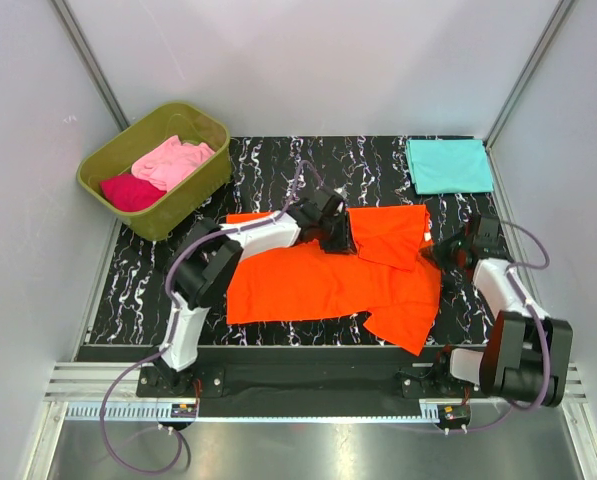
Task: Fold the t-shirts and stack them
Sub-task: Fold the tshirt
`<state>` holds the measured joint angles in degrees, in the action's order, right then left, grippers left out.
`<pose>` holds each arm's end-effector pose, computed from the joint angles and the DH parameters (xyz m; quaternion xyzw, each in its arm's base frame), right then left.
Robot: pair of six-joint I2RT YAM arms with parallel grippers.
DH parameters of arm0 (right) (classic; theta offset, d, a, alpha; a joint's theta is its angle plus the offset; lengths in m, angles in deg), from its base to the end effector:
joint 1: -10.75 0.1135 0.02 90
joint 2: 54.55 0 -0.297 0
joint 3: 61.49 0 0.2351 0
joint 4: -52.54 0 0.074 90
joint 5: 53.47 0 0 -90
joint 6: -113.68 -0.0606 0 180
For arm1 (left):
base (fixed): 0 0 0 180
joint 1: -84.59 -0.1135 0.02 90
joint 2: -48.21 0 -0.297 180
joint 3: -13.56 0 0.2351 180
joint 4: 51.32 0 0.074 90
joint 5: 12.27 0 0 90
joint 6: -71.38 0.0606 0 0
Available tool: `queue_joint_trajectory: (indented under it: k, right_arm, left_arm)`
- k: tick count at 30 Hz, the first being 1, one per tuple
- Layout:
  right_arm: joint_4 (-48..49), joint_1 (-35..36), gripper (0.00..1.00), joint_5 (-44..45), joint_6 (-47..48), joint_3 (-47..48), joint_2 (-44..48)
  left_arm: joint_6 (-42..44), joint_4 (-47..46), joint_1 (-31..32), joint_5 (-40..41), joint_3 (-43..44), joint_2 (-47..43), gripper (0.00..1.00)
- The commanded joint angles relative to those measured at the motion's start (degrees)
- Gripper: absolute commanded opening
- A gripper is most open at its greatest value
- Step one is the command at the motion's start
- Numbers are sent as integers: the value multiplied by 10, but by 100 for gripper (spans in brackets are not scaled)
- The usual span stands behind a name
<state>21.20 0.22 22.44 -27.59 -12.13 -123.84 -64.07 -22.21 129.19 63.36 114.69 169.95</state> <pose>0.2181 -0.0255 0.2076 0.4459 0.8243 0.2230 0.2682 0.3327 -0.3492 0.1821 0.0362 0.9318 -0.3247 0.1584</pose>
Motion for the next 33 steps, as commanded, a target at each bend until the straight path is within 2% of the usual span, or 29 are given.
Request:
queue_joint_trajectory:
  k: [1, 4, 11, 14, 26, 33]
  right_arm:
    - [6, 2, 19, 8, 48, 84, -53]
    - [20, 2, 13, -12, 83, 147, -135]
    - [91, 2, 11, -52, 82, 234, -275]
    - [110, 2, 11, -39, 73, 261, -330]
    - [72, -12, 9, 78, 38, 320, -440]
    - [70, -13, 10, 65, 31, 364, -451]
  left_arm:
    - [48, 16, -21, 27, -8, -82, 32]
    - [65, 18, -38, 36, -19, -100, 34]
    - [80, 24, -130, 18, -33, -66, 35]
    - [84, 28, -162, 9, -28, -43, 35]
    - [92, 64, -203, 60, 12, 37, 36]
    - [112, 73, -209, 51, 75, 71, 38]
